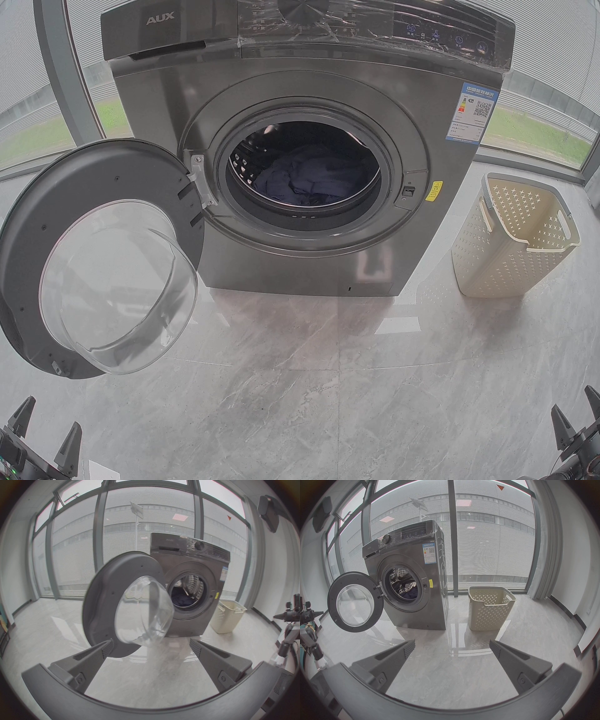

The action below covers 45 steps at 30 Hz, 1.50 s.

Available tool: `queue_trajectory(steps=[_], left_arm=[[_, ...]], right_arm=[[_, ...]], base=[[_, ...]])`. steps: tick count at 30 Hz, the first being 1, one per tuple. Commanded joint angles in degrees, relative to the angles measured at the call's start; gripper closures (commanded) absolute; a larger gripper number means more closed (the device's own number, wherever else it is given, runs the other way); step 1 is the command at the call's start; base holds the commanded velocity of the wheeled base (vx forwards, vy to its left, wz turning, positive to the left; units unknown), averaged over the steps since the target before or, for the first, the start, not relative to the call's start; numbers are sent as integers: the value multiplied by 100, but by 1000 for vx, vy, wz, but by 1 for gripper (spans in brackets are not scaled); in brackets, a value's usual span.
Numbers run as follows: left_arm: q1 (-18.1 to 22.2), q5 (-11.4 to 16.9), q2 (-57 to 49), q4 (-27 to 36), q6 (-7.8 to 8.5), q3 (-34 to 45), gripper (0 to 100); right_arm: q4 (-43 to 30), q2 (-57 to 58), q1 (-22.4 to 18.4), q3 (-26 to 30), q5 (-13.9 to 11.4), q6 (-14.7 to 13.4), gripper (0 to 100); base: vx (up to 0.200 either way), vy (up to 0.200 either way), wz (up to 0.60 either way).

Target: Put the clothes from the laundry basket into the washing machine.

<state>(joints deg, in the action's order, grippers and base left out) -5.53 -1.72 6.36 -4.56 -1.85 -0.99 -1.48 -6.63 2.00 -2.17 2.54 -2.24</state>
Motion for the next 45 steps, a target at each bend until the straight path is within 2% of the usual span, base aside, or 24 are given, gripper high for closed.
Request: queue_trajectory(steps=[1, 3, 5, 6, 9, 15, 17, 25, 30, 44, 45], left_arm=[[545, 75, -584, 491, 115, 90, 0], [553, 58, -610, 482, 62, 90, 0], [553, 66, -601, 482, 80, 90, 0], [553, 75, -610, 482, 168, 90, 0], [536, 110, -619, 482, 229, 99, 0], [545, 110, -610, 482, 194, 99, 0], [545, 110, -610, 482, 115, 99, 0], [545, 128, -610, 482, 185, 99, 0], [545, 128, -610, 482, 194, 99, 0], [545, 137, -610, 482, 194, 99, 0], [545, 137, -610, 482, 159, 99, 0]], right_arm=[[165, 663, -200, 208, -131, 66, 0], [183, 654, -191, 217, -148, 57, 0], [183, 646, -200, 217, -148, 101, 0], [156, 637, -209, 217, -157, 163, 0], [165, 637, -209, 217, -174, 277, 0], [165, 637, -218, 217, -210, 286, 0], [165, 637, -218, 217, -201, 277, 0], [165, 637, -209, 217, -201, 277, 0], [165, 637, -209, 217, -201, 268, 0], [165, 637, -209, 217, -210, 277, 0], [165, 637, -209, 208, -210, 277, 0]], base=[[0, 0, 0], [0, 0, 0], [0, 0, 0], [0, 0, 0], [0, 0, 0], [0, 200, 0], [0, 200, 0], [0, 25, 0], [0, 0, -360], [0, 186, 0], [0, 0, 0]])
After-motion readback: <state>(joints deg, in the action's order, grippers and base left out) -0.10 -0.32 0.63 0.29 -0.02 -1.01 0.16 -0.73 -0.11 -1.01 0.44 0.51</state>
